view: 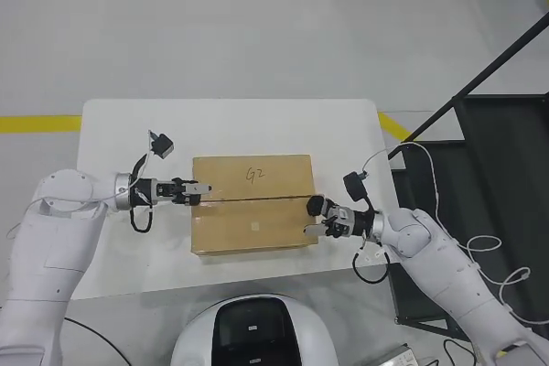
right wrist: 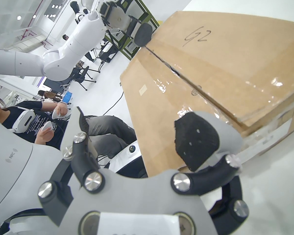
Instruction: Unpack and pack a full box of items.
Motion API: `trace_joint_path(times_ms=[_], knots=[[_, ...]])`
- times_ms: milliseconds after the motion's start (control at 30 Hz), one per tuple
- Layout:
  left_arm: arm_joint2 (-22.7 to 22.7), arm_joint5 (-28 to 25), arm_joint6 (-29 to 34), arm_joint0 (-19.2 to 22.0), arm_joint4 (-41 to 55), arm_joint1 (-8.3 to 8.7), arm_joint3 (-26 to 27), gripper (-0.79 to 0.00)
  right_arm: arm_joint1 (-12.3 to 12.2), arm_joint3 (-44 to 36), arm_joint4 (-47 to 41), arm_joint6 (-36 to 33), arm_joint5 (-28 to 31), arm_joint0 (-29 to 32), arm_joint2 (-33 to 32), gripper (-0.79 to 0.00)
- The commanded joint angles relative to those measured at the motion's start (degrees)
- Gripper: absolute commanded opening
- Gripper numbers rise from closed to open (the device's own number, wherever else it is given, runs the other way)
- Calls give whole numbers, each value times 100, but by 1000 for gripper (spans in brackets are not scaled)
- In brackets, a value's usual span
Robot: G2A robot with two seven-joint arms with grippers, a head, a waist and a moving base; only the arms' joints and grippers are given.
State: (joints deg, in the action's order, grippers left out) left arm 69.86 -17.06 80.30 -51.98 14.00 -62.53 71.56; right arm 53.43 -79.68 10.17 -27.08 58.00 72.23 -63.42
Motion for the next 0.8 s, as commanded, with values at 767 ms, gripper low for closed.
trace_joint_path(times_ms=[767], knots=[[-136,-34,-88,-60,356,81,345,0,-328,-13,-3524,-2487,-564,-893,688,0]])
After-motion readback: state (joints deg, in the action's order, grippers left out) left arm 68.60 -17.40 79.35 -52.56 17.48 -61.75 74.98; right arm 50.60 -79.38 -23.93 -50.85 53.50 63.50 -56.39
